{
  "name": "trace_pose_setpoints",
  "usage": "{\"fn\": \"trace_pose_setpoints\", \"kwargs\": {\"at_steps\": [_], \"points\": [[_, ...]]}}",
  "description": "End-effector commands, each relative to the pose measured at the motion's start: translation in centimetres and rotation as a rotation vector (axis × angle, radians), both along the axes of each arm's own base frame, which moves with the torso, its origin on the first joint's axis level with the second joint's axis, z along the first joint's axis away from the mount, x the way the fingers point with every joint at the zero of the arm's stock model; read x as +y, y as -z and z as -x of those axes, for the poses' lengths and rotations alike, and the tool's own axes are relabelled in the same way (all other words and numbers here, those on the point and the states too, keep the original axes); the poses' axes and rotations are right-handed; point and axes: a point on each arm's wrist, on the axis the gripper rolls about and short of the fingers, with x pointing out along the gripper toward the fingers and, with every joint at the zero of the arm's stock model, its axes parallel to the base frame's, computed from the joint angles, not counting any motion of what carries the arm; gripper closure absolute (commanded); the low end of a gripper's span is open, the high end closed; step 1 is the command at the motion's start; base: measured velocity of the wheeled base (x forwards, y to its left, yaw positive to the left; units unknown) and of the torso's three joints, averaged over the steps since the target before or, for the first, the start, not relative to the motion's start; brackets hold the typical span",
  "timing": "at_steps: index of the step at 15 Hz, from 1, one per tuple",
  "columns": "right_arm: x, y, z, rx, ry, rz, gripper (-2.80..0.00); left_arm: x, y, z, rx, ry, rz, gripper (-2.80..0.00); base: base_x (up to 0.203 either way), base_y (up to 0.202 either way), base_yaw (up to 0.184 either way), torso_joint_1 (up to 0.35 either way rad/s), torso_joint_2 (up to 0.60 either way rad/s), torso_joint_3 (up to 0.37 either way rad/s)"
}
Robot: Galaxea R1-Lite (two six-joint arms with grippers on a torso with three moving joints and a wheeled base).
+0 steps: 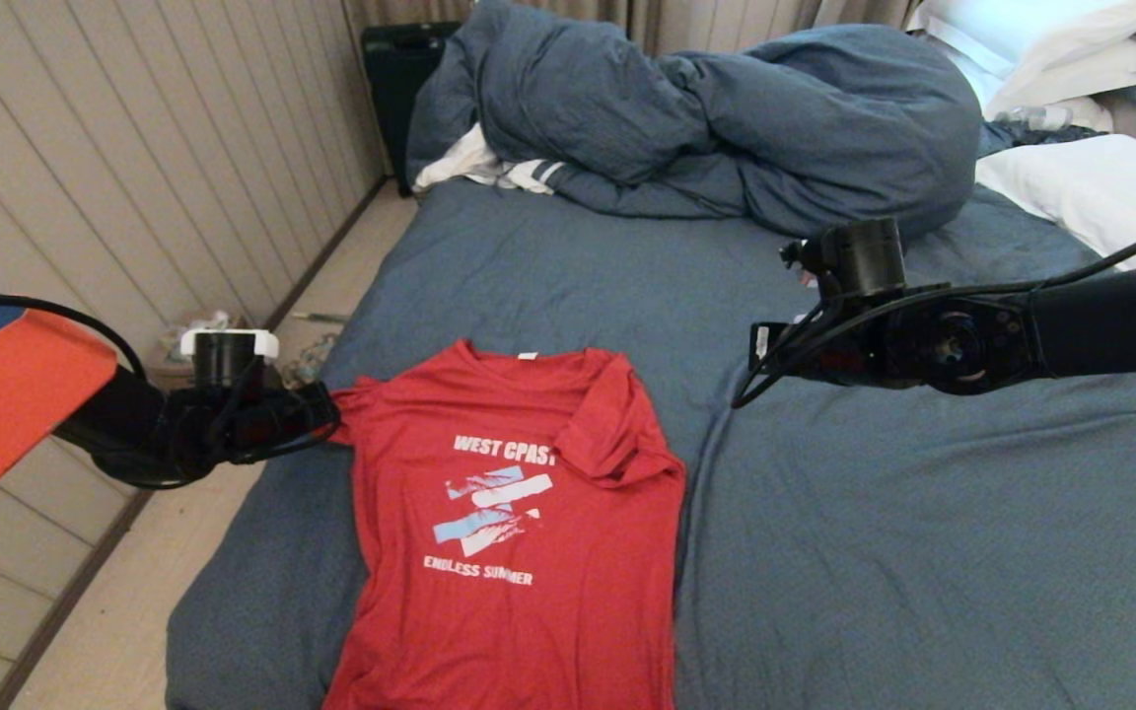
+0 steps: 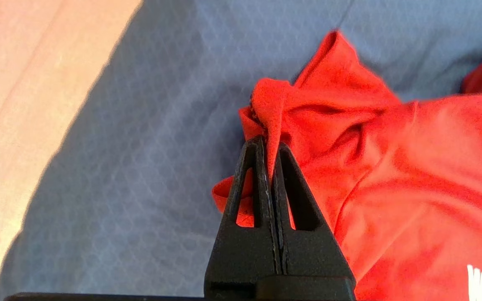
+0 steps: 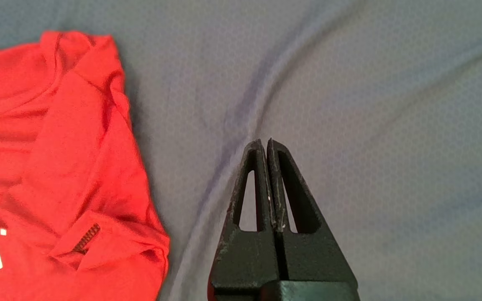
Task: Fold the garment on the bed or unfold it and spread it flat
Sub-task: Fold the red T-shirt
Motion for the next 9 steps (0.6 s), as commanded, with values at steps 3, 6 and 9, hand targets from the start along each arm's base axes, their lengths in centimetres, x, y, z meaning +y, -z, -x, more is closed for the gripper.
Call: {"fn": "trace_pose_setpoints", "kwargs": {"at_steps": [3, 6, 9], "points": [[-0.3, -0.8, 0.6, -0.017, 0.008, -0.011, 0.00, -0.6, -0.4, 1.1, 0.006, 0.010, 0.006, 0.00, 0.000, 0.000, 0.000, 0.000, 0.00, 0.000], [-0.8, -2.2, 1.8, -0.046, 0.010, -0.021, 0.00, -1.5, -1.5, 2.2, -0.028, 0.035, 0.005, 0.00, 0.000, 0.000, 0.000, 0.000, 0.00, 0.000], [-1.1, -3.0, 3.5, -0.055, -0.003, -0.023, 0.00, -1.8, -1.9, 2.3, -0.041, 0.045, 0.004, 0.00, 0.000, 0.000, 0.000, 0.000, 0.00, 0.000]]}}
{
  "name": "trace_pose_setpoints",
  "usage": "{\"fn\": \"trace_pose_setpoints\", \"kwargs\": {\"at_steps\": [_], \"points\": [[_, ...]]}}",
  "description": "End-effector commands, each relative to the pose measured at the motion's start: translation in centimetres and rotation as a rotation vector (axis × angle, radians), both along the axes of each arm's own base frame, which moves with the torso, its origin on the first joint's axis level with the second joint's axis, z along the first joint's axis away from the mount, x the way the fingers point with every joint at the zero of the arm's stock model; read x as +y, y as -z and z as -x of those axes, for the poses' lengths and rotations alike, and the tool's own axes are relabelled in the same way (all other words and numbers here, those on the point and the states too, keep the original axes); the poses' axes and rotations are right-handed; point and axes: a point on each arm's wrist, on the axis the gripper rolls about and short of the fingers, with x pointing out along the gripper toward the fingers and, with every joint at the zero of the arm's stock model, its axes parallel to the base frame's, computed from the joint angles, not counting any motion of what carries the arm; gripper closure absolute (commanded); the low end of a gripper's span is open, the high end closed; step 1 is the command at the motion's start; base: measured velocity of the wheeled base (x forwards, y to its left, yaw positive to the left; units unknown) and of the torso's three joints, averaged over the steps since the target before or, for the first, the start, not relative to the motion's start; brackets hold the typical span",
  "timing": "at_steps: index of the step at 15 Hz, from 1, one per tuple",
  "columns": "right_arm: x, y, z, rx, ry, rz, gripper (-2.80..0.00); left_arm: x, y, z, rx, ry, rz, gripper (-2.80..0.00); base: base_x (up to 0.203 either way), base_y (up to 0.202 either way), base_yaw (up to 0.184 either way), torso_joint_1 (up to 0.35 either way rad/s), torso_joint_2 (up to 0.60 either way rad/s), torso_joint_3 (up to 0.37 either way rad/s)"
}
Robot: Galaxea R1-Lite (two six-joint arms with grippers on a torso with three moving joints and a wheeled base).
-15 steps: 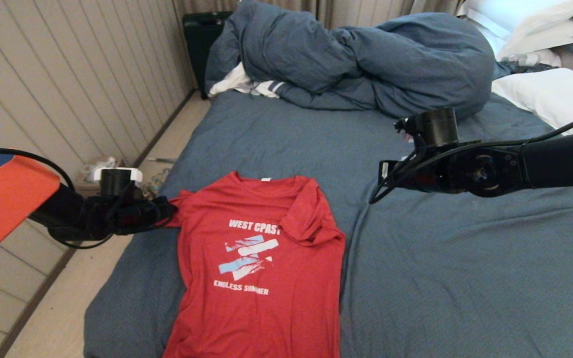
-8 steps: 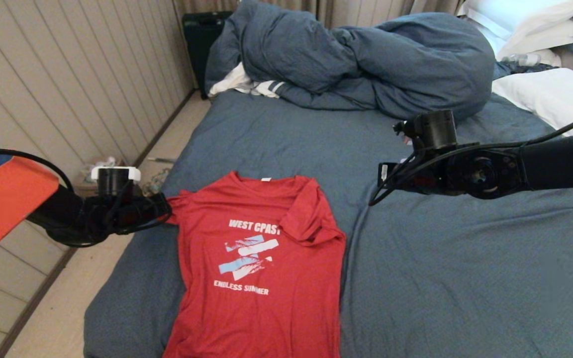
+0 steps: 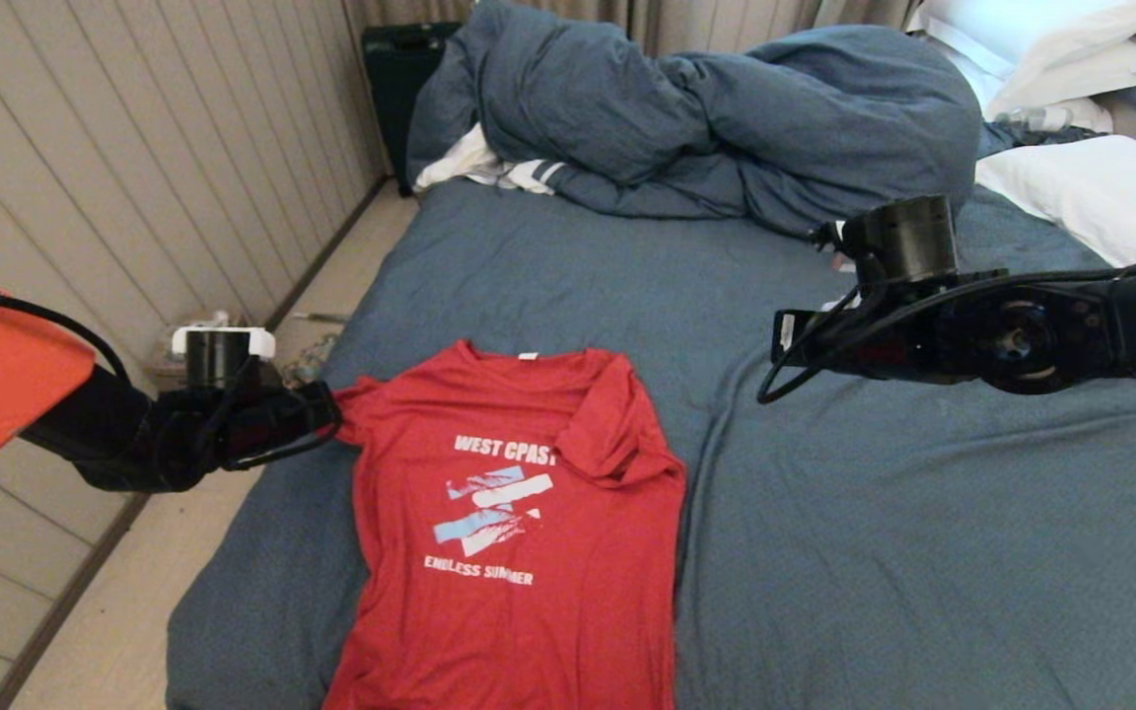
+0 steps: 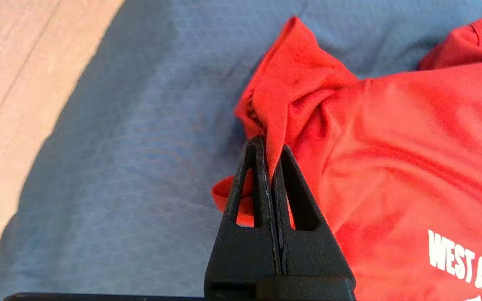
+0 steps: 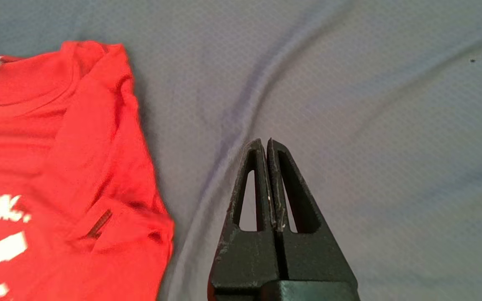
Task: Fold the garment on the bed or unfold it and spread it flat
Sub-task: Fold the red T-shirt
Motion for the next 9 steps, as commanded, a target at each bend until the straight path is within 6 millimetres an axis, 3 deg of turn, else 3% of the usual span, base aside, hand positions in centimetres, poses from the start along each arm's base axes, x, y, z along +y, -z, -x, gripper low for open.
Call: {"fn": "trace_pose_setpoints", "kwargs": {"at_steps": [1, 9], "points": [[-0.3, -1.0, 1.0, -0.024, -0.001, -0.008, 0.00, -0.5, -0.5, 0.1, -0.014, 0.011, 0.004, 0.00, 0.000, 0.000, 0.000, 0.000, 0.00, 0.000], [-0.3, -0.7, 1.9, -0.008, -0.007, -0.012, 0.00, -6.6, -1.5, 1.1, -0.051, 0.068, -0.044, 0.00, 0.000, 0.000, 0.000, 0.000, 0.00, 0.000]]}}
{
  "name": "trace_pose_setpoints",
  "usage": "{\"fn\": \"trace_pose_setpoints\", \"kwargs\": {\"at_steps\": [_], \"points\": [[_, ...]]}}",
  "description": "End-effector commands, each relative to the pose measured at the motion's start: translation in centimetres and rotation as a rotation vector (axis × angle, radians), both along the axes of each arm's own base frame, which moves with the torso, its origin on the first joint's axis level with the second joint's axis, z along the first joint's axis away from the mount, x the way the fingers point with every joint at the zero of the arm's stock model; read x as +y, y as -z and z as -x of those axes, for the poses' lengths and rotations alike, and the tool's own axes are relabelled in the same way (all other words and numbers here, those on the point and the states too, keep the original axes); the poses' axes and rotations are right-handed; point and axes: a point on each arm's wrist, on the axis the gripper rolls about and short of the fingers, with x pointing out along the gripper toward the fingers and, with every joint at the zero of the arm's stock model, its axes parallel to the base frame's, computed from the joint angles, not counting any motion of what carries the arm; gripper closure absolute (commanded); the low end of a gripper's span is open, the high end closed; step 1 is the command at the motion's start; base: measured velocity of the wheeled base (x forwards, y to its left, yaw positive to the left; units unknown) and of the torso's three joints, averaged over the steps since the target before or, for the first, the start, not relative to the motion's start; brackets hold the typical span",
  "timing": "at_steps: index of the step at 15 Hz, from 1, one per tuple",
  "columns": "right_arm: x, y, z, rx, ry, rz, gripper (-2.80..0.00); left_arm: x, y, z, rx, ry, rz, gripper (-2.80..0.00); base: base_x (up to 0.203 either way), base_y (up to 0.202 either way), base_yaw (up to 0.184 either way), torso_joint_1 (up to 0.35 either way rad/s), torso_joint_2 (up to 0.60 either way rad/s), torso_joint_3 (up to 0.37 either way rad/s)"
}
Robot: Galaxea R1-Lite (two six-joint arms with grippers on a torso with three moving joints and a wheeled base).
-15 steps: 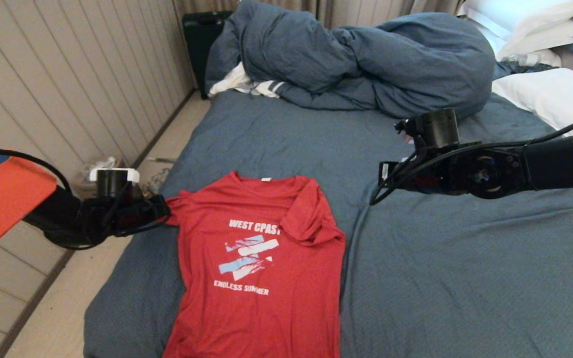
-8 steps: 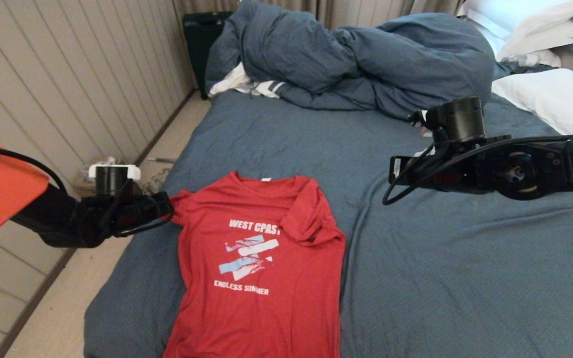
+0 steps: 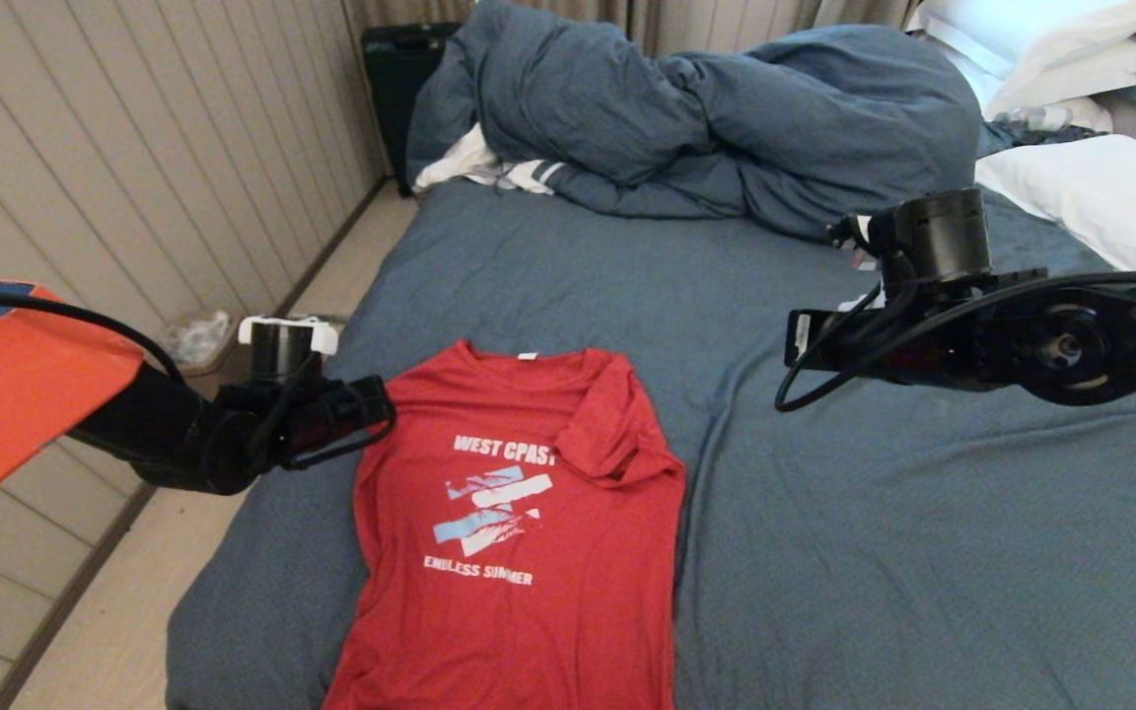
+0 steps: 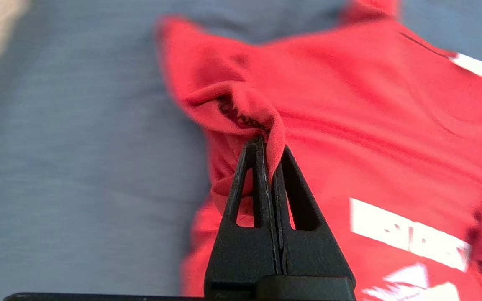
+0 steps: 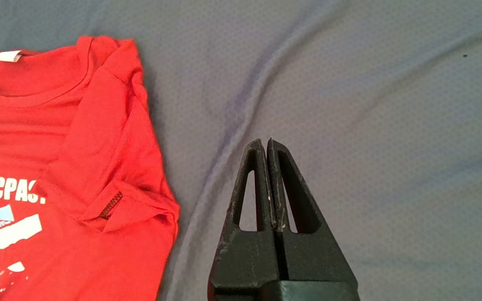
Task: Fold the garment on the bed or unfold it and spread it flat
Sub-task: Fold the red T-shirt
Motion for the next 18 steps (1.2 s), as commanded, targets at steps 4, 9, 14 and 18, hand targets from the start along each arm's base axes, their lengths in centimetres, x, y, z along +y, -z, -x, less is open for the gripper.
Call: {"fn": "trace_pose_setpoints", "kwargs": {"at_steps": [4, 9, 14, 18], "points": [[-0.3, 0.3, 0.4, -0.029, -0.022, -0.023, 0.00, -3.2, -0.5, -0.3, -0.043, 0.026, -0.041, 0.00, 0.000, 0.000, 0.000, 0.000, 0.00, 0.000], [-1.0, -0.3, 1.7, -0.059, -0.023, -0.038, 0.00, -3.4, -0.5, -0.3, -0.046, 0.023, -0.081, 0.00, 0.000, 0.000, 0.000, 0.000, 0.00, 0.000], [-2.1, 0.2, 2.7, -0.107, -0.090, -0.088, 0.00, -3.1, -1.8, 0.2, -0.076, -0.017, -0.155, 0.00, 0.000, 0.000, 0.000, 0.000, 0.00, 0.000], [-2.5, 1.3, 2.3, -0.085, -0.135, -0.106, 0.00, -3.7, -3.9, 0.8, -0.136, -0.041, -0.177, 0.00, 0.000, 0.000, 0.000, 0.000, 0.00, 0.000]]}}
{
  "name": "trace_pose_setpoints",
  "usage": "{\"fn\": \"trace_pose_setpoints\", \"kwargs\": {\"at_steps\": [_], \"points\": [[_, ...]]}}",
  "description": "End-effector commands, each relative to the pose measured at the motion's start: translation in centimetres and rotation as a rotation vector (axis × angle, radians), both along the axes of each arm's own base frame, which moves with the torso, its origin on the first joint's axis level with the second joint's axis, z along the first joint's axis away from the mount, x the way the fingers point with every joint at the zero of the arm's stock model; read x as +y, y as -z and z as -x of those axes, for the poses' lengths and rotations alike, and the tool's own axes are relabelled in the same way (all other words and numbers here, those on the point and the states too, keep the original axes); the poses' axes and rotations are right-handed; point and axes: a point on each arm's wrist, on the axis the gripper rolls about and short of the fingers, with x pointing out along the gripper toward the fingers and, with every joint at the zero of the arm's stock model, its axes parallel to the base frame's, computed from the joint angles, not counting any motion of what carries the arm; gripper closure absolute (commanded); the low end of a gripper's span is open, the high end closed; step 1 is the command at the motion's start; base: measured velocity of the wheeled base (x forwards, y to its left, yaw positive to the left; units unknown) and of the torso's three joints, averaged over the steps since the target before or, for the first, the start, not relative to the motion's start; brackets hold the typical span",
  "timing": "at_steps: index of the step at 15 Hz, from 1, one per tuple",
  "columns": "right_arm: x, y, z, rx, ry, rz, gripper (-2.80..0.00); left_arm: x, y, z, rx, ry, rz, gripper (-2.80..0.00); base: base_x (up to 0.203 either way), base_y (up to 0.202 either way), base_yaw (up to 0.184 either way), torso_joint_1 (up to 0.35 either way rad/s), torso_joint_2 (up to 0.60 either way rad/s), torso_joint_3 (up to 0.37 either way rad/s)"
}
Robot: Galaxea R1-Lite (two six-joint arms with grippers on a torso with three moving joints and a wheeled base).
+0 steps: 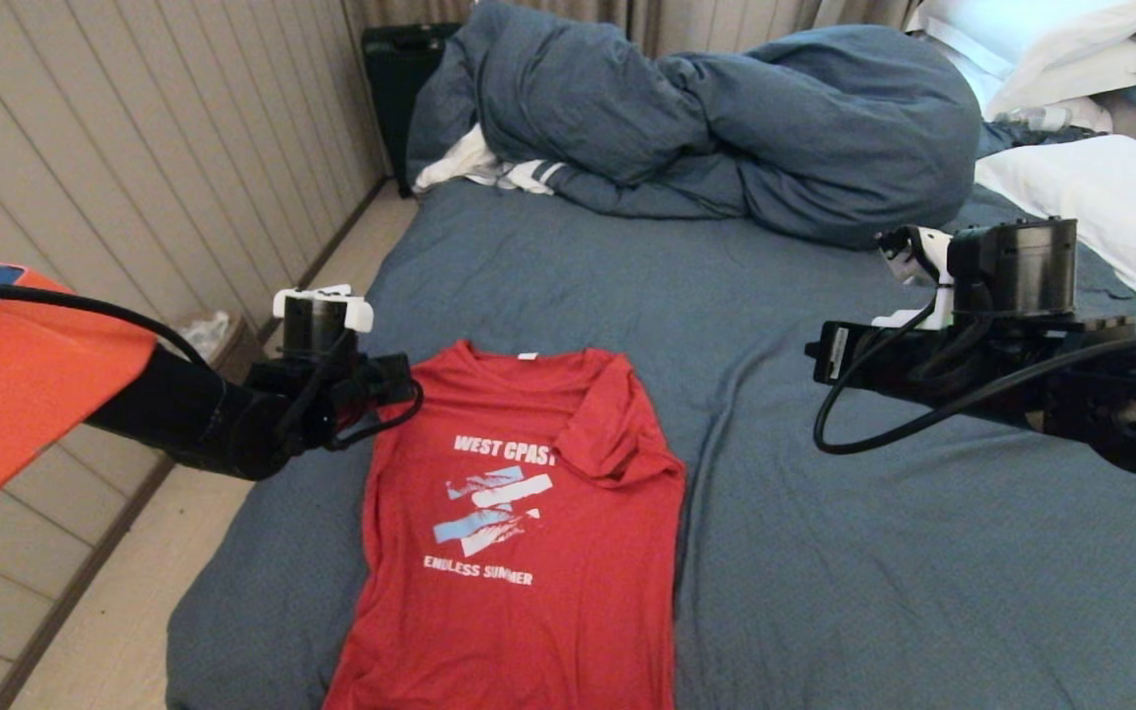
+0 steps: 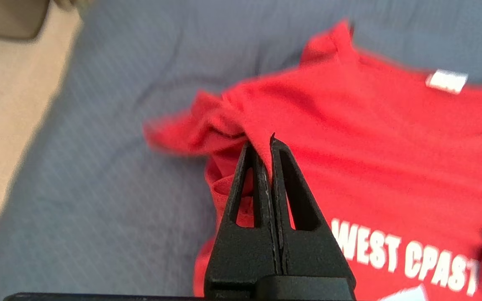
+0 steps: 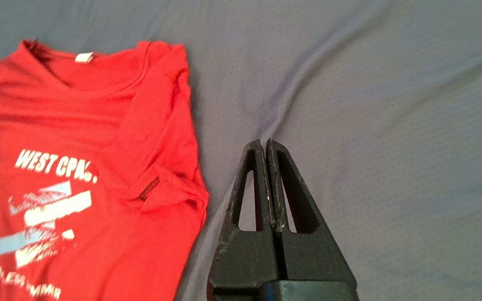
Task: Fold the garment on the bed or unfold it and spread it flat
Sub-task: Fold the red T-shirt
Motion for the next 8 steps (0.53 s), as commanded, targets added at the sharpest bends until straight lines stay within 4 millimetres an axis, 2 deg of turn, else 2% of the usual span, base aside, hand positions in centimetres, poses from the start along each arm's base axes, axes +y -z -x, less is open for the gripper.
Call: {"fn": "trace_pose_setpoints", "kwargs": {"at_steps": [1, 4, 8], "points": [[-0.1, 0.4, -0.1, 0.015, -0.008, -0.002, 0.00, -0.4, -0.9, 0.4, -0.027, 0.006, 0.004, 0.00, 0.000, 0.000, 0.000, 0.000, 0.00, 0.000], [-0.1, 0.9, -0.3, 0.033, -0.021, -0.007, 0.00, -2.3, -0.7, 1.3, -0.024, 0.040, -0.006, 0.00, 0.000, 0.000, 0.000, 0.000, 0.00, 0.000], [-0.6, 1.3, -0.2, 0.046, -0.023, -0.012, 0.00, -4.9, 1.1, 1.8, 0.014, 0.095, -0.021, 0.00, 0.000, 0.000, 0.000, 0.000, 0.00, 0.000]]}}
